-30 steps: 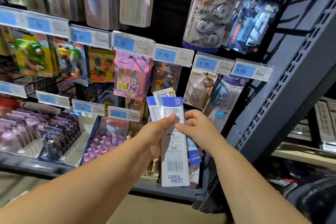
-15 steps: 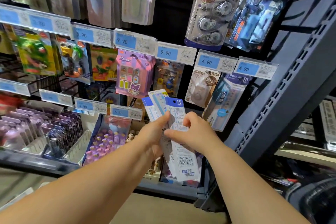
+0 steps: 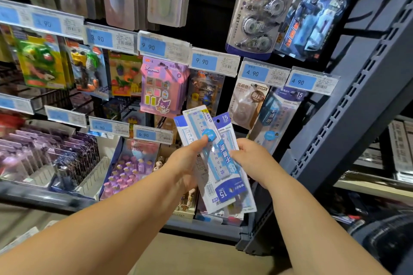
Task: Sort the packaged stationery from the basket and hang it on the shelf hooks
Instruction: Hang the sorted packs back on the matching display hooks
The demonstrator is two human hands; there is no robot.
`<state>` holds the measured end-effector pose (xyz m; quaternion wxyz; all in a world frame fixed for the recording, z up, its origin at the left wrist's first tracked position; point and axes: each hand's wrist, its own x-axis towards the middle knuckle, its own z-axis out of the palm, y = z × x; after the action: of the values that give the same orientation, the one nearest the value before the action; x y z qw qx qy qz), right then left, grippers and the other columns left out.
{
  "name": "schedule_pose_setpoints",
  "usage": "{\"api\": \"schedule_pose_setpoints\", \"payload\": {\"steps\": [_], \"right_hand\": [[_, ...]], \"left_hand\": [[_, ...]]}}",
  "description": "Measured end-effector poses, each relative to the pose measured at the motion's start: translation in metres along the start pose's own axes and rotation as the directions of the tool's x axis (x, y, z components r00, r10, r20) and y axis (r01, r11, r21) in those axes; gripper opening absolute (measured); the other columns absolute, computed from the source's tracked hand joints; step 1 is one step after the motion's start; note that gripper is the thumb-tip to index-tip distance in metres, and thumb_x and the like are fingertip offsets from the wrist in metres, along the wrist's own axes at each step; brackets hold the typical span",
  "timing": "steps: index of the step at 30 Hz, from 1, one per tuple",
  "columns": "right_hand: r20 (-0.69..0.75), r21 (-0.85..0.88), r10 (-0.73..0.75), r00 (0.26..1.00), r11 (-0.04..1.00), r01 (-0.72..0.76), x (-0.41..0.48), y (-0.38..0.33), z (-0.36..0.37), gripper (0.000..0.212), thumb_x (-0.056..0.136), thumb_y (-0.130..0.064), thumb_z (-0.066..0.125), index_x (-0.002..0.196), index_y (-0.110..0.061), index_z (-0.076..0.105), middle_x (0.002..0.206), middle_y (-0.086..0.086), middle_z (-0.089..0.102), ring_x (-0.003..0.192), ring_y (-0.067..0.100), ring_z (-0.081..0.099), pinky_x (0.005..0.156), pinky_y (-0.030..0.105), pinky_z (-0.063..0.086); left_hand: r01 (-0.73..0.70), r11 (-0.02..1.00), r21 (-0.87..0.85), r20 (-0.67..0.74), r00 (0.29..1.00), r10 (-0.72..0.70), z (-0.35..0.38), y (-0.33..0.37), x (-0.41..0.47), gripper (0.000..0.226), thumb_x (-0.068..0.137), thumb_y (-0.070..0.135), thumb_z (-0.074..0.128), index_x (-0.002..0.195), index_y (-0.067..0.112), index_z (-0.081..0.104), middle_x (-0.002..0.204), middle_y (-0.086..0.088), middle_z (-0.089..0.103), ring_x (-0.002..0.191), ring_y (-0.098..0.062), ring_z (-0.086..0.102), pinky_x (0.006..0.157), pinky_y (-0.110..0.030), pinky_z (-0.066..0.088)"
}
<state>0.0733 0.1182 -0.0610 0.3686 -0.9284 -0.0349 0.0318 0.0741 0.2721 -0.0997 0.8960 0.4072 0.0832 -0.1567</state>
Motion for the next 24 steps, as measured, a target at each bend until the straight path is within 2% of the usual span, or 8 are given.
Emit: {"api": "schedule_pose_setpoints", "payload": {"steps": [2,4,8,12,16,18,20,24], "right_hand": [[-0.039,0.079,-0.009,0.999,0.997,0.012,-0.001,0.002,-0.003,0.016,0.099,-0.022,0.047,0.109,-0.018,0.058,0.105,-0.002,0.064,0.094,0.014,0.061,0.077,0.032,0.051],[-0.148,0.141,-0.027,0.989,0.989,0.048,-0.003,0.003,-0.008,0.015,0.101,-0.020,0.045,0.111,-0.019,0.056,0.100,-0.005,0.062,0.088,0.009,0.058,0.068,0.025,0.047],[-0.372,0.297,-0.017,0.928,0.945,0.136,0.000,0.015,-0.014,0.016,0.100,-0.021,0.049,0.113,-0.019,0.058,0.105,-0.005,0.065,0.098,0.014,0.063,0.085,0.035,0.052],[-0.481,0.485,0.075,0.874,0.852,0.194,0.001,0.030,-0.021,0.016,0.098,-0.018,0.054,0.112,-0.023,0.061,0.104,-0.011,0.068,0.096,0.006,0.066,0.086,0.033,0.054],[-0.582,0.491,0.191,0.791,0.857,0.154,0.004,0.044,-0.030,0.015,0.099,-0.025,0.051,0.109,-0.032,0.060,0.107,-0.009,0.069,0.096,0.010,0.067,0.088,0.042,0.056],[-0.617,0.475,0.232,0.752,0.872,0.120,0.003,0.045,-0.036,0.019,0.101,-0.027,0.045,0.113,-0.031,0.058,0.112,-0.005,0.066,0.097,0.011,0.065,0.084,0.038,0.056],[-0.631,0.481,0.249,0.735,0.868,0.119,0.004,0.045,-0.042,0.023,0.103,-0.028,0.041,0.118,-0.027,0.057,0.114,-0.003,0.064,0.098,0.012,0.063,0.080,0.033,0.054],[-0.642,0.468,0.241,0.728,0.875,0.122,0.010,0.041,-0.047,0.027,0.103,-0.027,0.040,0.123,-0.026,0.057,0.114,-0.004,0.064,0.100,0.014,0.064,0.084,0.035,0.056]], "left_hand": [[-0.017,1.000,0.001,-0.002,1.000,0.017,0.001,0.000,0.001,0.020,0.099,0.024,0.052,0.114,0.017,0.063,0.112,-0.017,0.070,0.096,-0.035,0.067,0.091,-0.056,0.049],[-0.027,1.000,-0.004,-0.007,1.000,0.027,0.000,-0.001,0.001,0.022,0.098,0.024,0.053,0.118,0.016,0.061,0.112,-0.015,0.069,0.098,-0.035,0.066,0.095,-0.060,0.047],[-0.031,0.999,0.017,-0.021,0.999,0.032,-0.008,-0.004,0.005,0.028,0.097,0.024,0.056,0.123,0.018,0.059,0.119,-0.017,0.066,0.108,-0.039,0.063,0.097,-0.063,0.044],[-0.031,0.999,0.018,-0.010,0.999,0.031,-0.008,-0.009,0.011,0.026,0.096,0.024,0.058,0.121,0.020,0.059,0.123,-0.018,0.065,0.110,-0.040,0.062,0.096,-0.063,0.045],[-0.022,0.999,0.038,0.009,1.000,0.021,0.004,-0.013,0.012,0.022,0.095,0.025,0.059,0.116,0.020,0.061,0.119,-0.018,0.067,0.108,-0.039,0.063,0.092,-0.061,0.047],[-0.028,0.999,0.035,0.015,1.000,0.028,0.008,-0.013,0.011,0.027,0.095,0.025,0.058,0.122,0.019,0.059,0.119,-0.017,0.067,0.107,-0.039,0.064,0.094,-0.062,0.046],[-0.030,0.999,0.038,0.011,1.000,0.030,0.011,-0.011,0.012,0.026,0.095,0.025,0.058,0.121,0.018,0.059,0.119,-0.017,0.067,0.106,-0.038,0.064,0.094,-0.062,0.046],[-0.016,0.999,0.038,0.012,1.000,0.016,0.012,-0.008,0.013,0.022,0.096,0.025,0.058,0.117,0.019,0.060,0.119,-0.017,0.066,0.107,-0.039,0.063,0.092,-0.061,0.047]]}}
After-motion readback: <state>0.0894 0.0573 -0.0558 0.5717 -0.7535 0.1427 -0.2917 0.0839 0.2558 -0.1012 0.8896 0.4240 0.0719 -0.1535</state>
